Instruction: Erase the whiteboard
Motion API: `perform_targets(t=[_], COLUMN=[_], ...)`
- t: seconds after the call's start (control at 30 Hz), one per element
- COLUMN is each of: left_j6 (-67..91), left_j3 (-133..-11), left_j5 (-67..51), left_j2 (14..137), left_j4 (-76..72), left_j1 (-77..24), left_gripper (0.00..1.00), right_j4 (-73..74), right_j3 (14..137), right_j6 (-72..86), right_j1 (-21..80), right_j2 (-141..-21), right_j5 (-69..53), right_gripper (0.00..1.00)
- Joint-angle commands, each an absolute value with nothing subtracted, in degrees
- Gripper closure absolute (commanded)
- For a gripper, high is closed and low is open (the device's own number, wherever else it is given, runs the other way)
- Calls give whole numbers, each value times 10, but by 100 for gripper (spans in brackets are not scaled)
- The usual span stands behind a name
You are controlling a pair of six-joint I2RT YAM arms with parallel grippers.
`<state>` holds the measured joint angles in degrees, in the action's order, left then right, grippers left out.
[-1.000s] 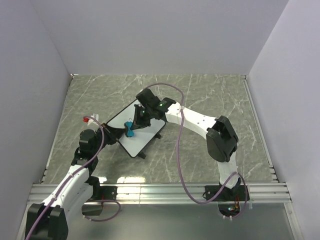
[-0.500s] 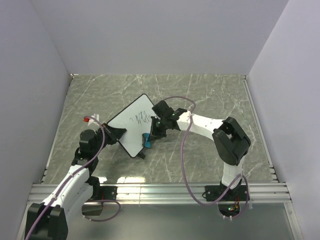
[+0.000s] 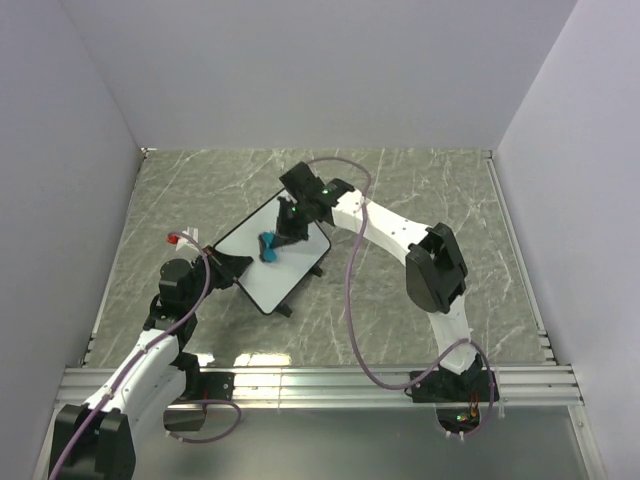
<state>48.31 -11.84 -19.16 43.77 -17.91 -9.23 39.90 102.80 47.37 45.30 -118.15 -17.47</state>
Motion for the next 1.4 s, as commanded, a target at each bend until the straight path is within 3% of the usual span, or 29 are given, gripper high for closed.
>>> perform_targets(t=[0.0,0.2,0.37,0.73,0.93,1.1,1.37], left_j6=[443,443,442,442,442,442,442], left_j3=[-98,-98,-98,-98,-99,-99,-99], left_j5=[-218,-217,-219,-219,-218,-217,-217], left_j2=[460,459,460,463,461,463,465], left_j4=[-70,-70,-72,-73,-73,-73,-75], left_j1=[-112,-112,-114,-115,-116,-115,-116], left_gripper=[100,100,100,100,100,100,100], right_j4=[353,367,380,361,337,343,377], right_j3=[1120,1197,1175,915,848,893,1103], right_j6=[502,527,522,493,486,491,515], right_j1=[461,468,455,371,374,398,446], right_j2=[-1230,-1289,-1291,-1188,-1158,-1172,-1244], right_j5=[-170,-178,-157,-93,-98,-112,-163], right_gripper=[100,100,100,100,100,100,100])
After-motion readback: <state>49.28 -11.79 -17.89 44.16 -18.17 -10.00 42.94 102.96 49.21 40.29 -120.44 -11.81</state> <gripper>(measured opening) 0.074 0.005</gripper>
